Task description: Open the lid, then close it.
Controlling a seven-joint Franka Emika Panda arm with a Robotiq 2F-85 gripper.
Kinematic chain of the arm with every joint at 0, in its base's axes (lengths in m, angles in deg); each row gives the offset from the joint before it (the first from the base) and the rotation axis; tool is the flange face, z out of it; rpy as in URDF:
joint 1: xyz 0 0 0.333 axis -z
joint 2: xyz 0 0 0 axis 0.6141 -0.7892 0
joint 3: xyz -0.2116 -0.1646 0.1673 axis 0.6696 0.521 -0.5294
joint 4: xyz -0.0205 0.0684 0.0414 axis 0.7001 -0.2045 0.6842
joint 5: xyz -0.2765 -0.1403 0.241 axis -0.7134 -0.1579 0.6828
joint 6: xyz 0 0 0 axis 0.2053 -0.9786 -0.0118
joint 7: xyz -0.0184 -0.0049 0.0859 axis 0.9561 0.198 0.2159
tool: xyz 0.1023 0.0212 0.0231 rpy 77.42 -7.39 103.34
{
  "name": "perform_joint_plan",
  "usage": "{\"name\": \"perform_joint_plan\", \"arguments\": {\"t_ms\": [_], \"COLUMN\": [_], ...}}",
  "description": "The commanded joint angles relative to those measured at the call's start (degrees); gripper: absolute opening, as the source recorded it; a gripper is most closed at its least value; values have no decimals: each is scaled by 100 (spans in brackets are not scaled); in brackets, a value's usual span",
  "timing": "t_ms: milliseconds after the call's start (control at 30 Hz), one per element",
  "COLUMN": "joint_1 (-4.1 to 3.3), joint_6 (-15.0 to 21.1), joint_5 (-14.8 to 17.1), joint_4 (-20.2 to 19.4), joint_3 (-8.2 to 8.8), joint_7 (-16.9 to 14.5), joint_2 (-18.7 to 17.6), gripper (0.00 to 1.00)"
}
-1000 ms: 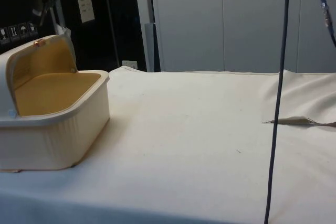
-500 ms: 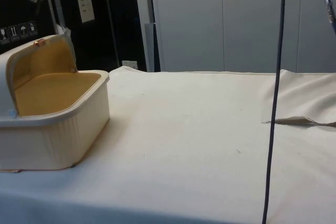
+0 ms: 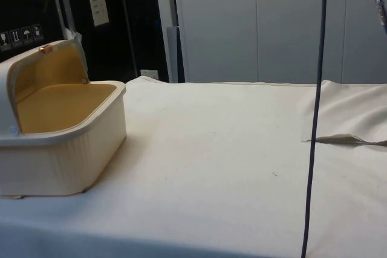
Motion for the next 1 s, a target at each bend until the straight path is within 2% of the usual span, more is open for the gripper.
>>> {"name": "perform_joint_plan", "arguments": {"t_ms": [0, 100, 200, 233, 267, 300, 533, 567, 600, 667, 767, 867, 967], "joint_1": [0, -23, -29, -40, -40, -46, -40, -52, -52, -46, -34, -34, -17], "joint_6": [-57, -46, 0, -40, -40, -40, 0, -40, -40, -23, 17, 40, 115], "joint_5": [34, -6, -6, -23, -29, -40, -17, -52, -57, -46, -17, -23, 0], "joint_4": [46, 57, 11, 63, 63, 69, 57, 92, 97, 97, 109, 74, 206], "joint_3": [-23, -11, -11, -6, -6, 0, -11, 6, 6, 0, -11, -11, -17], "joint_7": [-23, 6, 0, 23, 29, 34, 6, 46, 46, 29, 6, 6, -29], "joint_2": [-29, -40, -11, -46, -46, -52, -46, -69, -69, -80, -109, -97, -246], "gripper": [0, 3, 18, 18, 22, 32, 65, 65, 75, 86, 99, 100, 100]}}
